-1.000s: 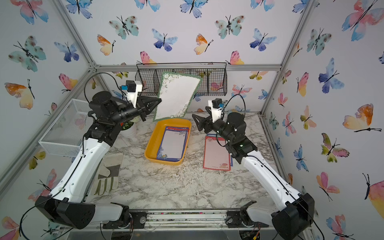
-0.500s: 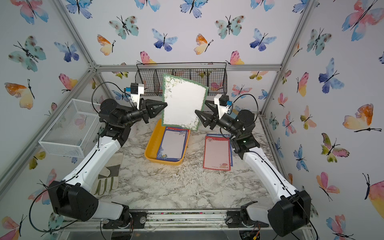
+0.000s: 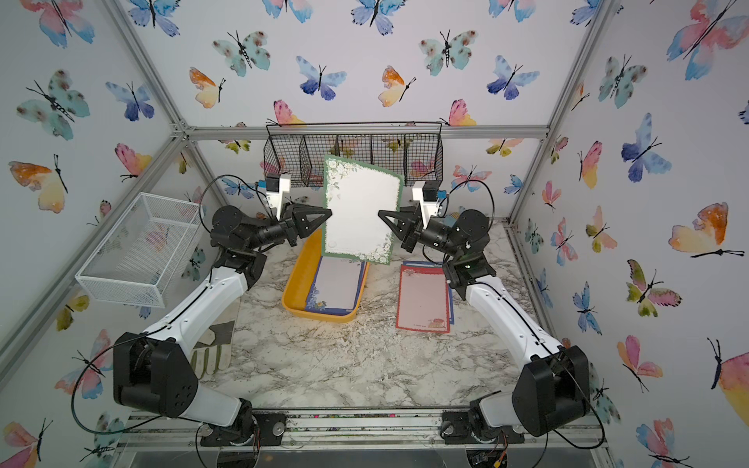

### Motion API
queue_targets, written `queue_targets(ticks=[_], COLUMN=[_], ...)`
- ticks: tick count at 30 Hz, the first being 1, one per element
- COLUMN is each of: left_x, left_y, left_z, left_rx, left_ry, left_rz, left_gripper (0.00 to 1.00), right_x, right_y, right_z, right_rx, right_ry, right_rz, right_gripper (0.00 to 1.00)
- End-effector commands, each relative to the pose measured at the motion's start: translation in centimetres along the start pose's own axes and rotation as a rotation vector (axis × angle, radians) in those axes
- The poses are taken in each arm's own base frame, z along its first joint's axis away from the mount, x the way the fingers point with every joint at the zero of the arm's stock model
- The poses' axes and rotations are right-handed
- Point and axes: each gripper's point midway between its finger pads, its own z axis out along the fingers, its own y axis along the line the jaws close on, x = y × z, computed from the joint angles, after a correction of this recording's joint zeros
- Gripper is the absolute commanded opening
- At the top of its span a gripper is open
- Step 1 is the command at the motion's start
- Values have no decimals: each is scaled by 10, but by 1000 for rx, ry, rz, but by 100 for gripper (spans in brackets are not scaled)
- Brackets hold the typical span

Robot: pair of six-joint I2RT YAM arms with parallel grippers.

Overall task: Take out the stationery paper from the storage box
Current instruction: Pick up the stationery paper from the storage box.

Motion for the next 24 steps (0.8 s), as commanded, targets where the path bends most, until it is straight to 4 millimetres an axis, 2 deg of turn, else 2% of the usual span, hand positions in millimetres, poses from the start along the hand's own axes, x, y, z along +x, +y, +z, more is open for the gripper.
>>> queue_targets(ticks=[1, 5, 7, 11, 17, 24], left_x=[-12, -13, -14, -18, -22, -20], left_y=[-12, -14, -16, -23, -30, -33], left_z=[-2, -3, -4, -5, -8, -8], left_rx=[26, 26, 25, 48, 64, 70], left_ry=[-29, -33, -44, -60, -83, -81], left_rz=[54, 57, 62, 54, 57, 50], left_gripper=[0, 0, 0, 0, 0, 0], right_x=[-6, -3, -4, -4, -5, -9], right_y=[1, -1, -1, 2, 5, 5], right_z=[-4, -4, -5, -6, -8, -4], right_rx=[15, 33, 34, 27, 21, -5], right_ry=[-19, -16, -16, -20, -28, -41], right_rz=[2, 12, 17, 18, 19, 39], right_gripper=[9, 10, 23, 41, 41, 34])
